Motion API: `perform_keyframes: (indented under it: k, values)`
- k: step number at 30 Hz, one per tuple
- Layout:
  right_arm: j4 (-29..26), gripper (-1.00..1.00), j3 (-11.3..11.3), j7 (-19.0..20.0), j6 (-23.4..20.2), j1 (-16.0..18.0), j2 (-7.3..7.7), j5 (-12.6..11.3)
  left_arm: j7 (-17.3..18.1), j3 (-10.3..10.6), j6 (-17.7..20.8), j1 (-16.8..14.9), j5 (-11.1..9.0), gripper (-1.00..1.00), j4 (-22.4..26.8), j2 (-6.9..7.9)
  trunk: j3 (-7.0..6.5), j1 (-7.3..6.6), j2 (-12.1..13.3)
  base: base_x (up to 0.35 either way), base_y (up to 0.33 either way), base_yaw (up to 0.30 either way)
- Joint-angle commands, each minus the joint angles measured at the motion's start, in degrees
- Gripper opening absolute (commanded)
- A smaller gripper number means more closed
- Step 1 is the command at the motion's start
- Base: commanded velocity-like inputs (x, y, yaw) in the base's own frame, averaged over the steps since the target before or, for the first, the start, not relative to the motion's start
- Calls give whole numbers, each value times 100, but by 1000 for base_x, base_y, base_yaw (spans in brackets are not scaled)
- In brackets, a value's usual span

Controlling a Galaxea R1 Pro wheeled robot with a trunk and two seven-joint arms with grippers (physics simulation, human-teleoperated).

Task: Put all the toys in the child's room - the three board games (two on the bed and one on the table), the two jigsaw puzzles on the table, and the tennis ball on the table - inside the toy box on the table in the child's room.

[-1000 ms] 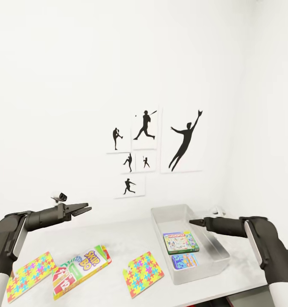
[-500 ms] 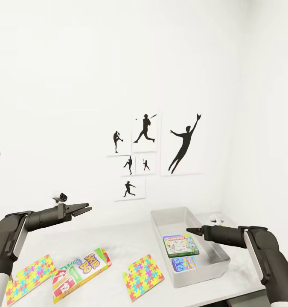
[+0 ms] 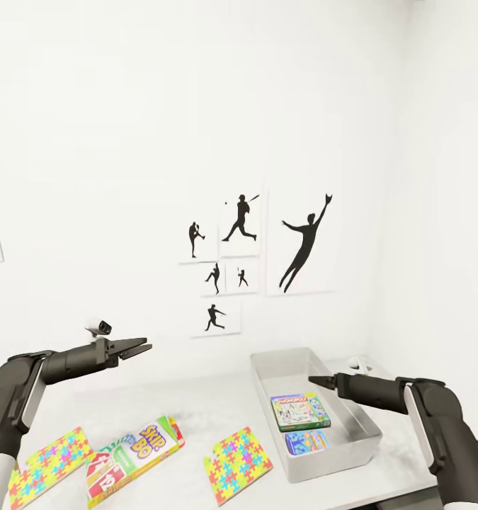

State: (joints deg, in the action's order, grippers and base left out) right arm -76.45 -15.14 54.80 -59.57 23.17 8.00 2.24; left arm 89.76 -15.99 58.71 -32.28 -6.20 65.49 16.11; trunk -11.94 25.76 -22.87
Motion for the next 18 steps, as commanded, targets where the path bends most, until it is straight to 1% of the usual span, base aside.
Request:
perform_keyframes:
  k: [1,5,8,10,14,18]
  values:
    - [2,100,-21,38,-35,3,-6,24,24,0,59,-2,5,100,-1,2,1,2,-5,0,0,0]
    - [37,100,-127,39,-25,-3,-32,22,24,-1,53,0,-8,100,1,0,-3,2,-5,0,0,0]
    - [40,100,-143,34,3,-3,-34,22,24,-1,53,-1,-11,100,2,-2,-3,2,-5,-16,0,0]
    - [49,100,-194,37,26,-4,-35,20,24,-1,53,-3,-12,100,2,-2,-3,2,-5,-101,9,0]
    - [76,100,-392,58,49,6,-40,17,24,-1,53,-2,-9,100,2,-3,-3,2,-5,-145,43,0]
    - [78,100,-469,75,53,9,-43,14,24,-1,50,-1,-13,100,2,-3,-3,2,-5,-62,19,0]
